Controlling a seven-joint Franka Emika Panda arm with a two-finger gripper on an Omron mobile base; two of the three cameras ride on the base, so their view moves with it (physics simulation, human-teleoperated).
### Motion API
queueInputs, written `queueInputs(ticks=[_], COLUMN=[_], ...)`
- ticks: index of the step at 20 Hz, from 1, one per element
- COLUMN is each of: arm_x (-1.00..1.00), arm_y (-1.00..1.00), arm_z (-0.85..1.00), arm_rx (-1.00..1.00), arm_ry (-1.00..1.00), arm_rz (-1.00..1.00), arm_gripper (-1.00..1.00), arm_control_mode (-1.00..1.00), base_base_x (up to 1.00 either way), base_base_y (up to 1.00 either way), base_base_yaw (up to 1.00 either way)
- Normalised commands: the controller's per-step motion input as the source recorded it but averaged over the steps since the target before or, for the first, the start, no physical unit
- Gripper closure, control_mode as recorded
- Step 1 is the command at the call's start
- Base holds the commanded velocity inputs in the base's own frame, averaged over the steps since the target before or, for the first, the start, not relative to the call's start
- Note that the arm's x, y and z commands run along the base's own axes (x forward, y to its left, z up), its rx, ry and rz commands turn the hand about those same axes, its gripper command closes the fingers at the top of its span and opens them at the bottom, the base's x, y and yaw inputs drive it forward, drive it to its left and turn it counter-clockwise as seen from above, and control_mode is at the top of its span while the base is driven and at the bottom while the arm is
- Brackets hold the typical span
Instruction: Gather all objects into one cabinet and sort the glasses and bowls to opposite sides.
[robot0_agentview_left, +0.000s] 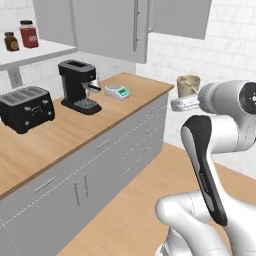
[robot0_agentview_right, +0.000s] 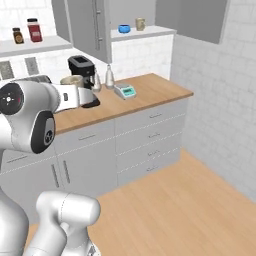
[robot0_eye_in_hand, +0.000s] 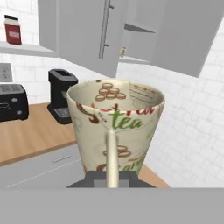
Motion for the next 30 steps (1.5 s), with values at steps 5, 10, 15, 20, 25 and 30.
queueInputs(ticks=[5, 10, 15, 20, 25, 30], arm_x=[0.0, 0.0, 0.0, 0.0, 0.0, 0.0], arm_y=[0.0, 0.0, 0.0, 0.0, 0.0, 0.0], arm_z=[0.0, 0.0, 0.0, 0.0, 0.0, 0.0], arm_rx=[0.0, 0.0, 0.0, 0.0, 0.0, 0.0], arm_ry=[0.0, 0.0, 0.0, 0.0, 0.0, 0.0], arm_rz=[0.0, 0.0, 0.0, 0.0, 0.0, 0.0], arm_gripper=[1.0, 1.0, 1.0, 1.0, 1.0, 1.0], arm_control_mode=[1.0, 1.0, 1.0, 1.0, 1.0, 1.0], base_base_x=[1.0, 0.92, -0.64, -0.17, 0.58, 1.0], base_base_y=[-0.82, -0.7, 0.43, 1.0, 1.0, 0.73], base_base_yaw=[0.01, 0.0, 0.0, -0.09, -0.31, -0.41])
